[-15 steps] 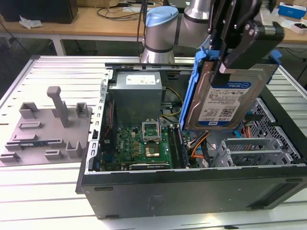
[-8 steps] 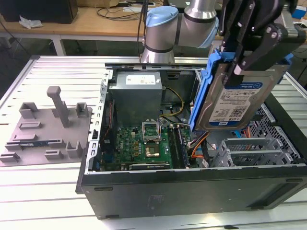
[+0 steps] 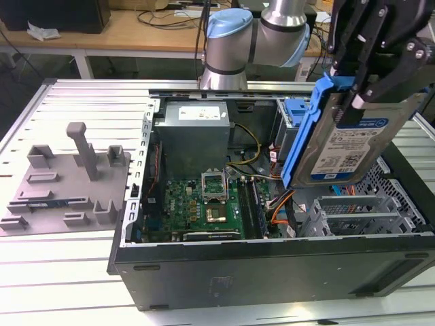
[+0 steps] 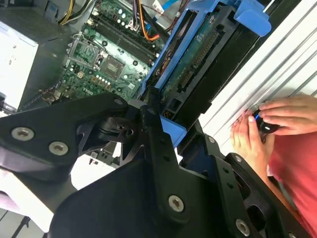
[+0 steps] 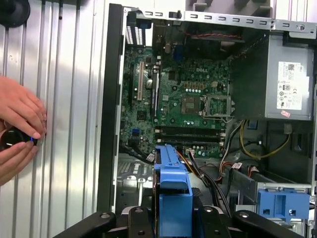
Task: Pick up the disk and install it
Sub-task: 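Insert the disk into the insertion slot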
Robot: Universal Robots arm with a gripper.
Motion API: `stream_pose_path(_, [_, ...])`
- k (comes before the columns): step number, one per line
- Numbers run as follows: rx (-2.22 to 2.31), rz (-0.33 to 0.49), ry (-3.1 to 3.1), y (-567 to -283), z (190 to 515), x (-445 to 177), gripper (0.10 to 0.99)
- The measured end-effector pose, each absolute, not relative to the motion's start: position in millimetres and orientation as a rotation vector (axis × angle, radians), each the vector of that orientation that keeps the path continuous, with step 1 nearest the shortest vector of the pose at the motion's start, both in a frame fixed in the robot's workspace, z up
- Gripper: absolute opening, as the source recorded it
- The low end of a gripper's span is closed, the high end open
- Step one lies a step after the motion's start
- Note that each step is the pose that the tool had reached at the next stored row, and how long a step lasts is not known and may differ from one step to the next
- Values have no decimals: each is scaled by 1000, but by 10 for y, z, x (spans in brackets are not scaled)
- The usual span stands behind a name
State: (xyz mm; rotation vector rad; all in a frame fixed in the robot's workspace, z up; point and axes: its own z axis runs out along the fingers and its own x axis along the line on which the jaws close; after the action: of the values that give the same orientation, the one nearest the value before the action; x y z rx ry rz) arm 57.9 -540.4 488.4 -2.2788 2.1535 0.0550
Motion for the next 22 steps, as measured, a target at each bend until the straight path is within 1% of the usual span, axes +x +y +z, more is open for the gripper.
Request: stream_pose_path(22, [-2283, 55, 2149, -5516, 4839, 1133, 369])
